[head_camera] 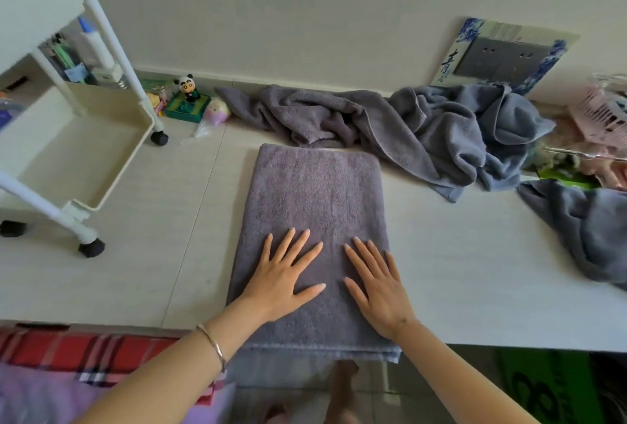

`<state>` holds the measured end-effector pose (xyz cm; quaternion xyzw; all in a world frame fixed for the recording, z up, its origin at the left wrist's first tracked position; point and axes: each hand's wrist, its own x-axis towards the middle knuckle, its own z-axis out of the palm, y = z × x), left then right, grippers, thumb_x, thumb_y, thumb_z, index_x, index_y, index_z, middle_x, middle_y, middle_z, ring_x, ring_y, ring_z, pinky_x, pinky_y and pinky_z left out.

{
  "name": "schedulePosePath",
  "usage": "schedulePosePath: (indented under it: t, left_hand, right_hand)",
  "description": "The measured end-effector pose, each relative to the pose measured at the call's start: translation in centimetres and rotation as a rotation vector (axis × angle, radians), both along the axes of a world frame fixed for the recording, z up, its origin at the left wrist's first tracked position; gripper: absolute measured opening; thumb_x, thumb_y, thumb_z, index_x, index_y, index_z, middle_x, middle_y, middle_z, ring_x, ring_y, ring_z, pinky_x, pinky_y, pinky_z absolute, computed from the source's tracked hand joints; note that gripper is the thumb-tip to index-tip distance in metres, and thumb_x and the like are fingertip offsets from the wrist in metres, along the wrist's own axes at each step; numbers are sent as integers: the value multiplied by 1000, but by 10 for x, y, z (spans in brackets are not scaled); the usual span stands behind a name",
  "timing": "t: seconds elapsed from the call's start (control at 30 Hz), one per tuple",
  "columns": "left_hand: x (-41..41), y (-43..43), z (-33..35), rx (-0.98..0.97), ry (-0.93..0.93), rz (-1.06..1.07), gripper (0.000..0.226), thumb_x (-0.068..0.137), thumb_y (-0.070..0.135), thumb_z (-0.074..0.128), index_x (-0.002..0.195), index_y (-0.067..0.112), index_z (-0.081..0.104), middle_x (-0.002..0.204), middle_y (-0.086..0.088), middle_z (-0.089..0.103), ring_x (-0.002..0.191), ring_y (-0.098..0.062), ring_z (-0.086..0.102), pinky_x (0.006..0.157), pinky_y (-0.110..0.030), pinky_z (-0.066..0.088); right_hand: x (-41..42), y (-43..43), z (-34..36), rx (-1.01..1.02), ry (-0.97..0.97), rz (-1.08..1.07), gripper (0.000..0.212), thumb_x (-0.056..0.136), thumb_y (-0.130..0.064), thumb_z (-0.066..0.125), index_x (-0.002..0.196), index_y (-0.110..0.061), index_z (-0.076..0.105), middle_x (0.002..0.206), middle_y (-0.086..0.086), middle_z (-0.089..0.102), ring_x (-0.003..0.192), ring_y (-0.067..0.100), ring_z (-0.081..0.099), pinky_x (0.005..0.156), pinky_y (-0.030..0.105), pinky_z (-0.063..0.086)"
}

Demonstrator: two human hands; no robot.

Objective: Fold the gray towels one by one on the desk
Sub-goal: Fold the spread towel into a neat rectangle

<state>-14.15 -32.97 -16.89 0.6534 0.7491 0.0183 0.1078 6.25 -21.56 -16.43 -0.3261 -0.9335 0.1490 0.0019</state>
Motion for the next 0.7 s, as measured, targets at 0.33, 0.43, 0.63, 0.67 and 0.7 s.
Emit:
schedulePosePath:
  t: [0.33, 0.43, 0.63, 0.67, 0.7]
  left_hand:
    - [19, -74, 3, -32, 106, -176, 105, 67, 84, 47, 151, 30, 15, 158, 1, 18, 144, -34, 15, 108, -60, 16]
    - [23, -74, 7, -77, 114, -165, 114, 58, 70, 68, 151, 29, 16, 156, 1, 22, 142, -33, 19, 106, -58, 18]
    - [20, -76, 14, -43, 8, -149, 94, 74, 52, 66, 150, 36, 12, 157, 9, 16, 145, -29, 12, 115, -53, 4]
    - [20, -74, 19, -31, -48, -141, 82, 83, 50, 56, 148, 40, 7, 157, 13, 9, 146, -24, 2, 117, -49, -2]
    - [18, -72, 26, -58, -133, -117, 71, 89, 46, 48, 147, 43, 6, 156, 16, 6, 146, -19, -4, 119, -44, -4]
  right_hand:
    - [46, -66, 2, 97, -14, 157, 79, 87, -66, 43, 151, -29, 16, 159, -7, 13, 147, 17, 9, 117, 40, 6]
    - [50, -67, 3, 93, -54, 167, 91, 78, -64, 55, 151, -28, 15, 159, -6, 13, 146, 19, 13, 116, 41, 9]
    - [50, -70, 4, 97, -71, 168, 108, 63, -36, 77, 151, -27, 16, 157, -4, 19, 143, 21, 21, 114, 39, 13]
    - [51, -70, 6, 74, -33, 164, 104, 67, -32, 75, 151, -29, 15, 156, -7, 19, 143, 20, 22, 114, 37, 14]
    - [52, -69, 11, 29, 16, 150, 97, 72, -27, 71, 151, -31, 15, 155, -9, 21, 143, 18, 24, 115, 34, 16]
